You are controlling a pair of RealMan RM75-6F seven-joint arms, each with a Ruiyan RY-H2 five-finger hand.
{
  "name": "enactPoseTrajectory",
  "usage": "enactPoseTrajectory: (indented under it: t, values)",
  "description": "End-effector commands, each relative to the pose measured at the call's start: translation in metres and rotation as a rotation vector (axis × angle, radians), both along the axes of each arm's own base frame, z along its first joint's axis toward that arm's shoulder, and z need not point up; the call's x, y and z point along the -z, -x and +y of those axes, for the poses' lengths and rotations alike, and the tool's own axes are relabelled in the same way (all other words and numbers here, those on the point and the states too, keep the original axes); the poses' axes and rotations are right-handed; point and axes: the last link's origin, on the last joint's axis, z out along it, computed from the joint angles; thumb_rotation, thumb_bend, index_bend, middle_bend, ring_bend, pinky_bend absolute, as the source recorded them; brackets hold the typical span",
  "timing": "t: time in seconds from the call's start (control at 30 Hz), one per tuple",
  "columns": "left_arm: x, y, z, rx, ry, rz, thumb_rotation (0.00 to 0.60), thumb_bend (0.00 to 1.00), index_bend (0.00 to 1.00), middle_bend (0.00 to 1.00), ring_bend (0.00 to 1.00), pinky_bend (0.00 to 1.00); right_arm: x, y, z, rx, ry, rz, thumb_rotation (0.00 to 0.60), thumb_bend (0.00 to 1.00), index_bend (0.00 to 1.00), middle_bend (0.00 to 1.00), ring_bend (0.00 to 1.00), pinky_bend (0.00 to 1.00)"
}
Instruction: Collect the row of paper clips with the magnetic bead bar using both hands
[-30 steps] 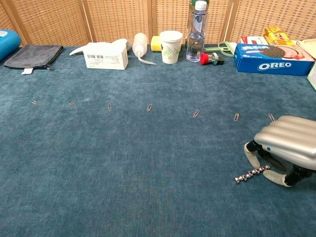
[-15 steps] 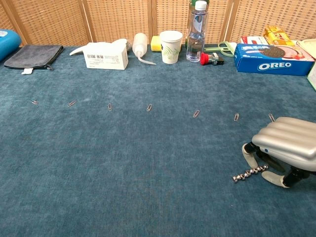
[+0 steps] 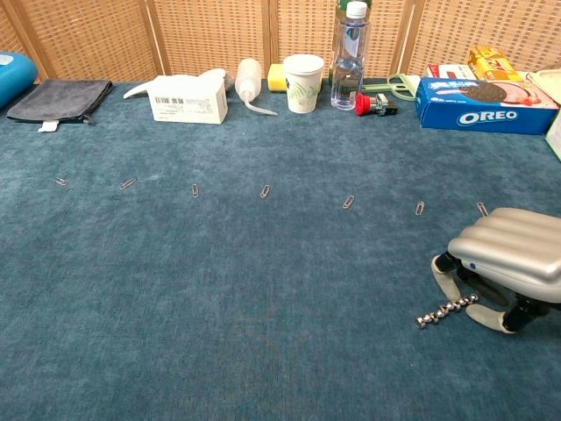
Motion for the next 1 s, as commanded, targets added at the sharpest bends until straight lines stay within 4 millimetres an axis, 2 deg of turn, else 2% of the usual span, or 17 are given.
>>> enactPoseTrajectory:
  t: [0.03,0.37,1.0]
  values:
    - [0.000,-0.001,0.000,0.002,0.000,0.000,0.294,0.50,0.15,0.25,0.21,0.27,-0.002,-0.001,0.000,0.012,0.006,-0.002,0.600,0.45,0.58,0.79,0.83,0.90]
    - [0.000,-0.001,0.000,0.004,-0.004,-0.004,0.293,0.50,0.15,0.25,0.21,0.27,-0.008,-0.003,0.000,0.038,0.023,-0.017,0.600,0.45,0.61,0.79,0.83,0.90]
    - [-0.001,-0.005,0.001,0.023,-0.015,-0.013,0.292,0.50,0.15,0.25,0.20,0.27,-0.057,-0.023,-0.001,0.006,0.128,-0.149,0.600,0.45,0.62,0.80,0.84,0.90]
